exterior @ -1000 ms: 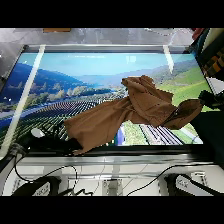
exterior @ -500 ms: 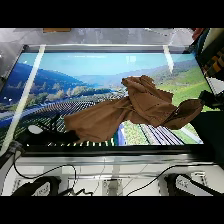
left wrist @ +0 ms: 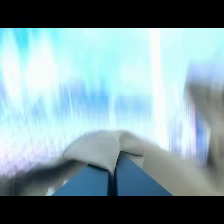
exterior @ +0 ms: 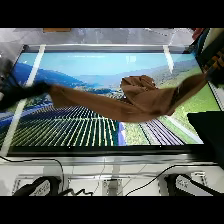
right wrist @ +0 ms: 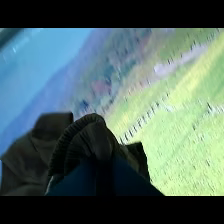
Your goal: Fold the clothes and pants, and hang the long-sleeved shirts on hangers.
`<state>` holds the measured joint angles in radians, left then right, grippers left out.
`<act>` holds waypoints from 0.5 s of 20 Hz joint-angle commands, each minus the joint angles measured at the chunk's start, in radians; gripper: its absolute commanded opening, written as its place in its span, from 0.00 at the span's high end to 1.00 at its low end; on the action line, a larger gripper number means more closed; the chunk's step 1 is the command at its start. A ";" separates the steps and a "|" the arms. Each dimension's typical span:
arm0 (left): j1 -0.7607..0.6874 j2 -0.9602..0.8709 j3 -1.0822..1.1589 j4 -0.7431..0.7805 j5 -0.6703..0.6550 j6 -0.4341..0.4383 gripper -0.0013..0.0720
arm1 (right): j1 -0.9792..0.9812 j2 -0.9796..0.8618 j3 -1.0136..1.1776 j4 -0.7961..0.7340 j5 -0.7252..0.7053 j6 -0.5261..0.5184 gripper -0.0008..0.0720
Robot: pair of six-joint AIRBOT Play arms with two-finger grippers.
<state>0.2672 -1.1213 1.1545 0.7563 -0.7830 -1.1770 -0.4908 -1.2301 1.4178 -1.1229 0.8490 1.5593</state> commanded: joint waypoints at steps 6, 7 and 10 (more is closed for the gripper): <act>0.082 -0.024 0.254 0.323 -0.078 -0.016 0.96 | -0.082 -0.010 0.161 -0.229 0.153 0.051 0.95; 0.081 -0.046 0.253 0.440 -0.181 -0.016 0.96 | -0.089 -0.016 0.153 -0.275 0.236 0.051 0.95; 0.082 -0.145 0.253 0.629 -0.415 -0.016 0.96 | -0.086 -0.021 0.052 -0.294 0.460 -0.016 0.95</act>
<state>0.3447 -1.1965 1.3972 1.1439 -0.9573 -1.1931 -0.5694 -1.2465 1.5276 -1.3434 1.0840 1.5929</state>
